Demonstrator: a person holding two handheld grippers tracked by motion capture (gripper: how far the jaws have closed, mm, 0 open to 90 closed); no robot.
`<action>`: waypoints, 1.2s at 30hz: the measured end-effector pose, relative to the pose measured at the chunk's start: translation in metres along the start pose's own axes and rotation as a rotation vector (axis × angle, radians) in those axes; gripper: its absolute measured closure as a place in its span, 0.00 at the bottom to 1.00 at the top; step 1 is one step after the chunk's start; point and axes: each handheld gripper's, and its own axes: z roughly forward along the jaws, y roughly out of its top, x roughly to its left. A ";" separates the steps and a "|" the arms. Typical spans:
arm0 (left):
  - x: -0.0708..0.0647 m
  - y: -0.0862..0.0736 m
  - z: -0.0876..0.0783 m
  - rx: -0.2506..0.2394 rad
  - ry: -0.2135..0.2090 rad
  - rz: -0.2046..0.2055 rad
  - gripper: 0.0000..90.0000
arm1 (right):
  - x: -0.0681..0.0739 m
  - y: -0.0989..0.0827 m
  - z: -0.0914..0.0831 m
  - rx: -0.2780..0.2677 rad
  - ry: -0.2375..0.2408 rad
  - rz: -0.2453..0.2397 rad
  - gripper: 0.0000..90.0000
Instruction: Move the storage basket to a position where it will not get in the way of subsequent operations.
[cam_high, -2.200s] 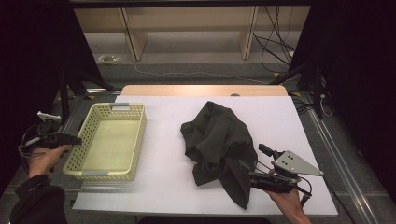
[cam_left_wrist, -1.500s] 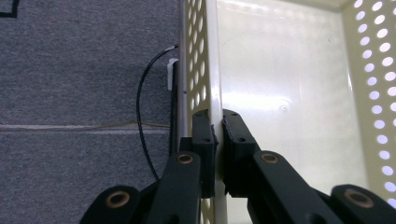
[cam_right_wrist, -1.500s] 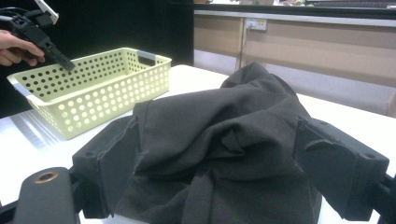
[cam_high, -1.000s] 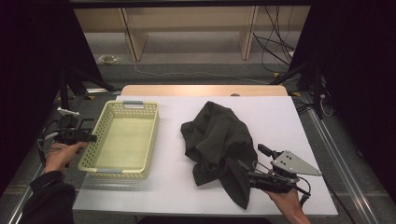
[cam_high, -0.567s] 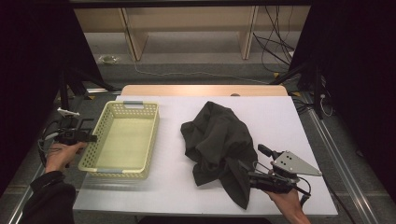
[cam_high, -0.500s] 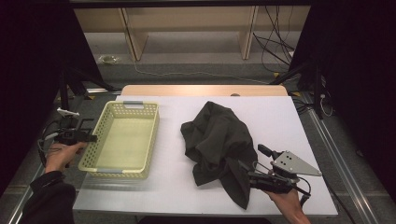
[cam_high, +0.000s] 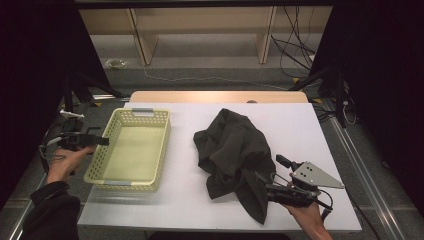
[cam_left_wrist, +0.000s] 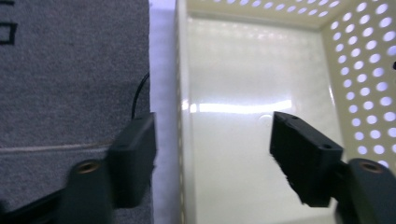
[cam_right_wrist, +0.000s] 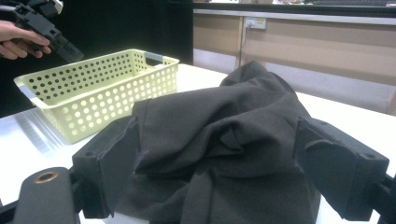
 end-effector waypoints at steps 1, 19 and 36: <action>-0.003 0.001 -0.001 -0.005 0.002 0.008 0.30 | 0.000 0.000 0.000 0.000 0.000 0.000 0.18; -0.045 0.014 -0.016 -0.094 -0.049 0.079 0.10 | 0.001 -0.001 0.002 0.012 0.008 -0.003 0.18; -0.080 0.015 -0.018 -0.172 -0.107 0.127 0.08 | 0.001 -0.001 0.003 0.023 0.010 -0.002 0.18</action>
